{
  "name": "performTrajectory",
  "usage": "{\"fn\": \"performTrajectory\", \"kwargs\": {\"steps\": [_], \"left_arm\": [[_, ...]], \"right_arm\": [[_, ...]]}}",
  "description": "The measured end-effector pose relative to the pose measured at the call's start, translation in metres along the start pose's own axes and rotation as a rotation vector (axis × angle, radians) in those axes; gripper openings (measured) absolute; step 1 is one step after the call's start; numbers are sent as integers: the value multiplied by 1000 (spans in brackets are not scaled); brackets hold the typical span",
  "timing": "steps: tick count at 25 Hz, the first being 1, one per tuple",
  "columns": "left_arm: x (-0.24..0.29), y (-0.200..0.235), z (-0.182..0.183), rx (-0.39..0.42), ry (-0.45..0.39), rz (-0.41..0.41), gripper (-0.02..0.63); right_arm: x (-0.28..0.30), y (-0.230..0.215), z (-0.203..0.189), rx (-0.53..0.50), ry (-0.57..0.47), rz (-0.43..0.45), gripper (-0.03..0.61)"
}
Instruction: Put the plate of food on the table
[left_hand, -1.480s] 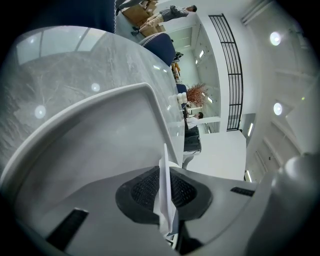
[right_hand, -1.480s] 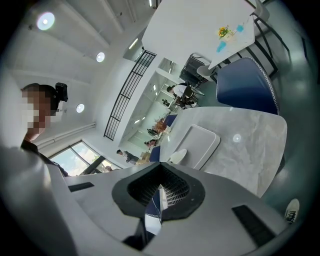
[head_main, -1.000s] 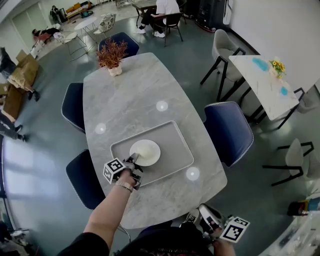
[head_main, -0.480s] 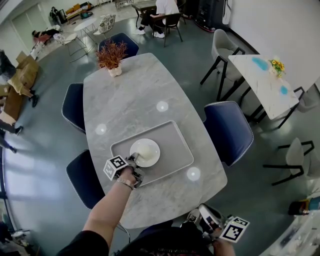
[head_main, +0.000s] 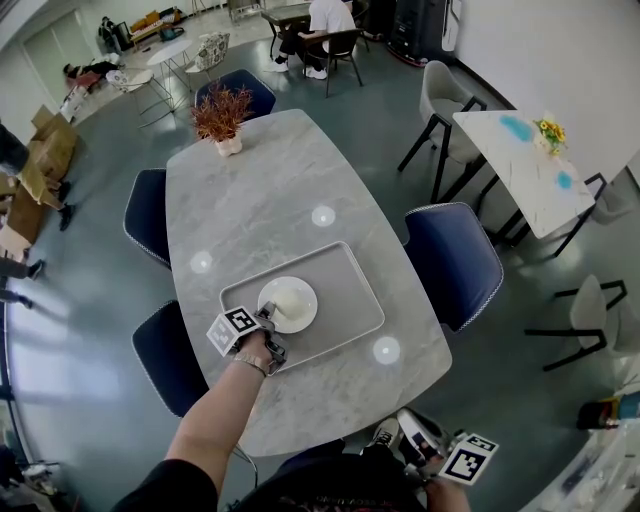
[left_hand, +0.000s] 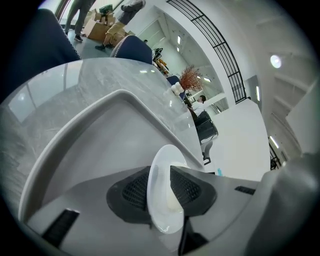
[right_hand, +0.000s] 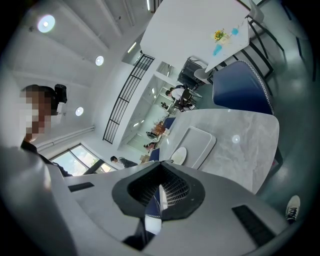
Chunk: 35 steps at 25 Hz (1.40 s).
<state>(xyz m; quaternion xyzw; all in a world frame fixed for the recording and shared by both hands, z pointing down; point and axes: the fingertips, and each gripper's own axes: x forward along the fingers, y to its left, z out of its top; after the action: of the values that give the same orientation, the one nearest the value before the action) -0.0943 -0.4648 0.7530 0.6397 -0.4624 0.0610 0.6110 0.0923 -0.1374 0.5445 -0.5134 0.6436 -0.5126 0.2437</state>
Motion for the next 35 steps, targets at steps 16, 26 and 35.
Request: {"fn": "performTrajectory", "kwargs": {"steps": [16,26,35], "left_arm": [[-25,4,8,120,-45,69,215],[-77,-7,15,201,-114,-60,200],[-164,-50,-11,223,-190,-260,8]], "right_arm": [[-13,7,-7,-8,-4,28,11],[-9,16,-15,-34,62,89,11],[-4,31,-16,-87,203,211,11]]}}
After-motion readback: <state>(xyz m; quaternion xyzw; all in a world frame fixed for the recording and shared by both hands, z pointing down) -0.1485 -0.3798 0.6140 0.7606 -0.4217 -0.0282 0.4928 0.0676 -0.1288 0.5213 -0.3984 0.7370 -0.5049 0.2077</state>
